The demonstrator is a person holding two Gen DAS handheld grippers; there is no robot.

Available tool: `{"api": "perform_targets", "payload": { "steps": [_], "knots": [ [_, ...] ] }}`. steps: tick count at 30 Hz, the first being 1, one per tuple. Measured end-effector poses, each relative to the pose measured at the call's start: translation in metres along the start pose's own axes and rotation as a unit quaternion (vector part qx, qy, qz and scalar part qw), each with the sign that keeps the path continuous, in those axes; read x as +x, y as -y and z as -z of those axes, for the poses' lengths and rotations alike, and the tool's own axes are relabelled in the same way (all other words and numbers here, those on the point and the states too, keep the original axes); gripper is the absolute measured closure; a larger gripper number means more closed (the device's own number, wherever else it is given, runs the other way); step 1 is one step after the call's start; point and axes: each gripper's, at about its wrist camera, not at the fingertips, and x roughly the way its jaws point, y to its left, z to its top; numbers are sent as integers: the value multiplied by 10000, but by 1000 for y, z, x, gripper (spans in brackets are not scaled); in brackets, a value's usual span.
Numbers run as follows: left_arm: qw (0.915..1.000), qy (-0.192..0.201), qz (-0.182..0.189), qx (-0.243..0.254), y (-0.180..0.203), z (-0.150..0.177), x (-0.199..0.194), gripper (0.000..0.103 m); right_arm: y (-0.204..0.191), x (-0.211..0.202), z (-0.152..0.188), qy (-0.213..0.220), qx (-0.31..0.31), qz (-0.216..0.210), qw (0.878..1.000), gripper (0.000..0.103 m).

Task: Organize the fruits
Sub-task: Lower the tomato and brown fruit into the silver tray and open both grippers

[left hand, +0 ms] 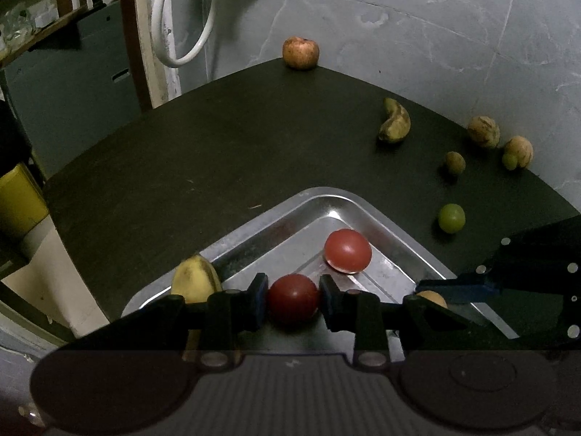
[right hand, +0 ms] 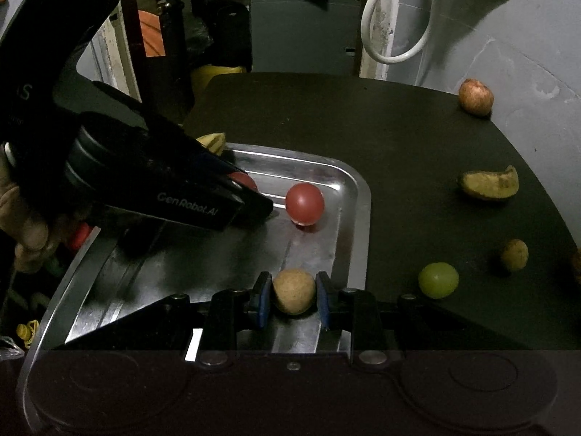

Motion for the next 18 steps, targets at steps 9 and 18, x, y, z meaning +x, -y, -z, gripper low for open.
{"api": "perform_targets", "payload": {
  "steps": [9, 18],
  "knots": [
    [9999, 58, -4, -91, 0, -2, -6, 60, -2, -11, 0, 152, 28, 31, 9999, 73],
    [9984, 443, 45, -354, 2, -16, -34, 34, -7, -48, 3, 395, 64, 107, 9991, 51]
  ]
}}
